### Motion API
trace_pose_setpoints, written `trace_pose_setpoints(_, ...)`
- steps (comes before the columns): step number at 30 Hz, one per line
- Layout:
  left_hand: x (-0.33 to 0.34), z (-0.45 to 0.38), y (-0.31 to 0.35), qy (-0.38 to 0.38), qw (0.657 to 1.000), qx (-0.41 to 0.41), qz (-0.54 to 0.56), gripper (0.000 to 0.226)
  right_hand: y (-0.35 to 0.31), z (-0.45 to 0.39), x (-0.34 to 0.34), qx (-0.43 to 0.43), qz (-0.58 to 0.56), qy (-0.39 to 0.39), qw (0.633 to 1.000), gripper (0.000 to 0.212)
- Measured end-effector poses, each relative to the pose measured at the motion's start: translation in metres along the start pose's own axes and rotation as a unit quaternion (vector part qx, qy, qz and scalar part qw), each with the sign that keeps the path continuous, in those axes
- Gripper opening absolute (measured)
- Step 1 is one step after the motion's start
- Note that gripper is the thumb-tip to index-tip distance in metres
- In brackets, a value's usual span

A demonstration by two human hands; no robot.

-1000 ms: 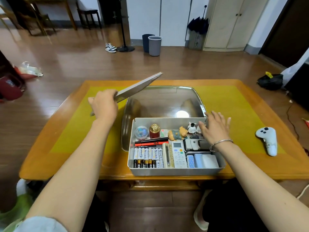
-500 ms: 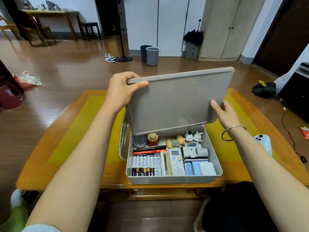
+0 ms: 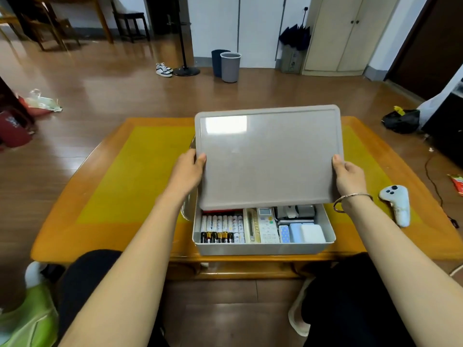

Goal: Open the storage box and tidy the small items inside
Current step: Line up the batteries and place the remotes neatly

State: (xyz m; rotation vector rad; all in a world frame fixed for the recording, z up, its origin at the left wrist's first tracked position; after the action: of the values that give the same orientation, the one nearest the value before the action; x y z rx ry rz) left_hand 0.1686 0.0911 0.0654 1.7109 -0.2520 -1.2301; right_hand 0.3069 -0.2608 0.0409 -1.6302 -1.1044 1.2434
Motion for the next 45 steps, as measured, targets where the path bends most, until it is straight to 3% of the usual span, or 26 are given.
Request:
trace_pose_setpoints(3, 0.012, 0.006, -0.026, -0.025, 0.999, -0.044, -0.010, 0.022, 0.010, 0.012, -0.001, 0.011, 0.054, 0.029, 0.998, 0.032)
trace_pose_setpoints(11, 0.032, 0.020, -0.065, 0.004, 0.992, -0.115, -0.053, 0.029, 0.036, 0.039, 0.005, -0.002, 0.203, -0.038, 0.978, 0.022)
trace_pose_setpoints(31, 0.053, 0.052, -0.074, 0.075, 0.982, -0.113, -0.132, 0.030, 0.061, 0.070, 0.012, 0.003, 0.305, -0.062, 0.950, 0.045)
trace_pose_setpoints(36, 0.071, 0.061, -0.077, 0.032, 0.982, -0.106, -0.156, 0.051, 0.064, 0.084, 0.019, -0.004, 0.292, -0.050, 0.955, 0.049)
trace_pose_setpoints(45, 0.078, 0.021, -0.065, 0.036, 0.973, -0.062, -0.219, 0.048, 0.057, 0.049, 0.039, -0.031, 0.288, -0.008, 0.957, 0.044)
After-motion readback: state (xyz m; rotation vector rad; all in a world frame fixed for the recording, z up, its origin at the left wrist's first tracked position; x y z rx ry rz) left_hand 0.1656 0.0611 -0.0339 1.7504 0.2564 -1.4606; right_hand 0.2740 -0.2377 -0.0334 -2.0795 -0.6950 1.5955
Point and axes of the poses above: each hand's wrist, its own z-axis away from the middle knuckle, its own x-axis out of the palm, y = z × x, the point moved 7 cm from there along -z, towards the middle knuckle, and after that the axes turned 7 degrees about -x, right-handed, at the moved point
